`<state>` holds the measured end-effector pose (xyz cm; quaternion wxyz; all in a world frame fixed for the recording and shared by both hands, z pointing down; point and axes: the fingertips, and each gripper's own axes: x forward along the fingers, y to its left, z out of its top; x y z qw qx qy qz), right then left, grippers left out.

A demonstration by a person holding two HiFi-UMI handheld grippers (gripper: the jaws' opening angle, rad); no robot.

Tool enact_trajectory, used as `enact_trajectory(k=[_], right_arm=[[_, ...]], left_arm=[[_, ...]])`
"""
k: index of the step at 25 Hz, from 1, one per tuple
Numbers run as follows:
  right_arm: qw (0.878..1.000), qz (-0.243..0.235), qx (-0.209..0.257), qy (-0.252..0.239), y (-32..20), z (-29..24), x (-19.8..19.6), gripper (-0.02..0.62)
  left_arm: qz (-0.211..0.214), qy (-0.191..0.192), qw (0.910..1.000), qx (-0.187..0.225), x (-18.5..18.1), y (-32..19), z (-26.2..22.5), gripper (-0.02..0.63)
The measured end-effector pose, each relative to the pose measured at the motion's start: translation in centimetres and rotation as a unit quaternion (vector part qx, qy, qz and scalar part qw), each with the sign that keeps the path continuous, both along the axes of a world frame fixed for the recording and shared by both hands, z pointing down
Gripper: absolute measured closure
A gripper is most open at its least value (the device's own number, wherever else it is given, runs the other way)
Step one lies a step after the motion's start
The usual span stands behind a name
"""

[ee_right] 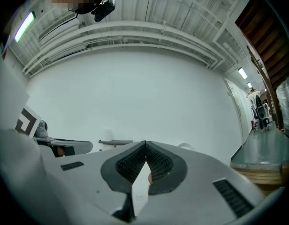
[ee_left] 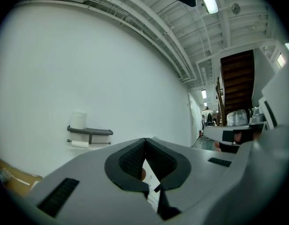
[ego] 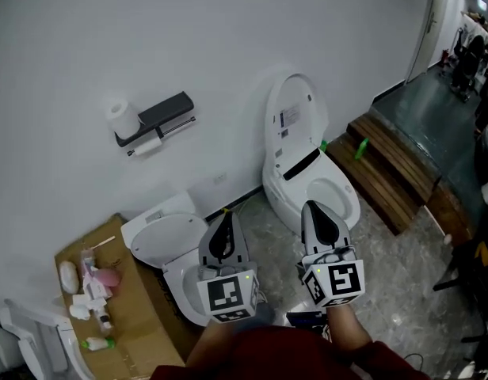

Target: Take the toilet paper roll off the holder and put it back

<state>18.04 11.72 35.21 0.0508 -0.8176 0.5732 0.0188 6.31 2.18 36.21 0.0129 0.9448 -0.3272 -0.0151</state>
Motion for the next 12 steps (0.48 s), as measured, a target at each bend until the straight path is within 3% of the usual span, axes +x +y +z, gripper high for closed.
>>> enact_trajectory(k=[6, 12], right_arm=[[0.998, -0.054, 0.007, 0.011, -10.7, -1.3, -0.2, 0.577], [0.995, -0.099, 0.004, 0.007, -17.8, -1.1, -0.5, 0.577]], left_arm=[[-0.051, 0.005, 0.9987, 0.004, -0.6, -9.2, -0.6, 0.591], [-0.095, 0.007, 0.9954, -0.002, -1.3, -15.5, -0.8, 0.591]])
